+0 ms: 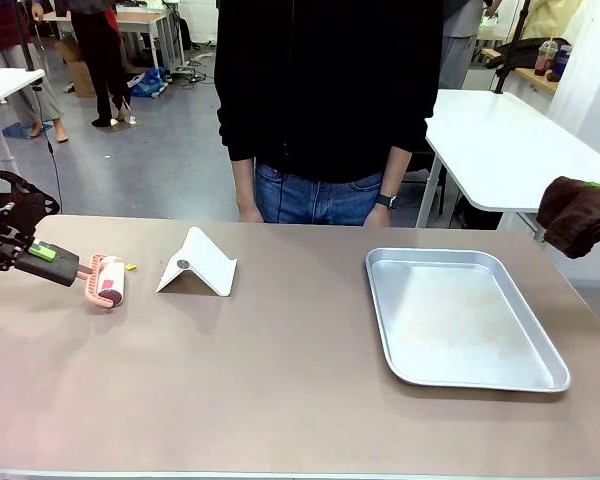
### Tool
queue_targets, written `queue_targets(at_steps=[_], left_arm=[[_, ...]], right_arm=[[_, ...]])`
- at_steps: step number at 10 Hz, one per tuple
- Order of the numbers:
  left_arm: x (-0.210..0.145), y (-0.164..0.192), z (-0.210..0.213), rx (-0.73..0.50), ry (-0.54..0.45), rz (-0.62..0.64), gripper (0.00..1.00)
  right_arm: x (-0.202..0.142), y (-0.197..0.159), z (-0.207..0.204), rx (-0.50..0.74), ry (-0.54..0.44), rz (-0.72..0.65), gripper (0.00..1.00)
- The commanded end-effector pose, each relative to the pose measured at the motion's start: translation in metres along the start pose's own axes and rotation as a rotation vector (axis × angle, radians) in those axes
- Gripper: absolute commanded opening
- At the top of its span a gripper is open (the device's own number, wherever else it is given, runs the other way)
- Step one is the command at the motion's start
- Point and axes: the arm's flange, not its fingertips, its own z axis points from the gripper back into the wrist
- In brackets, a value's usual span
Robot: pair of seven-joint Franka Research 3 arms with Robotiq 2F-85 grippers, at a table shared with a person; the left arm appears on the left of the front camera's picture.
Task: Clean the surface of the table.
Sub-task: Clean the area not pointed to by the person.
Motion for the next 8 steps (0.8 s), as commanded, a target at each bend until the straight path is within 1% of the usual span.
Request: queue_targets(at_steps=[1,4,6,8], left_arm=[[0.004,0.003,-0.029,0.026,0.034,0.0,0.22],[0.01,-0.006,-0.034,0.006,0.026,-0.019,0.22],[0.01,-0.014,-0.028,-0.035,0.009,-0.047,0.22],[0.002,-0.023,-0.015,-0.073,-0.008,-0.076,0.22]], right_arm=[[-0.003,0.005,-0.003,0.002,0.003,-0.001,0.13],[-0.003,0.005,-0.003,0.002,0.003,-0.001,0.13],[-0.003,0.005,-0.003,0.002,0.003,-0.001,0.13],[-0.003,0.005,-0.003,0.002,0.003,-0.001,0.13]])
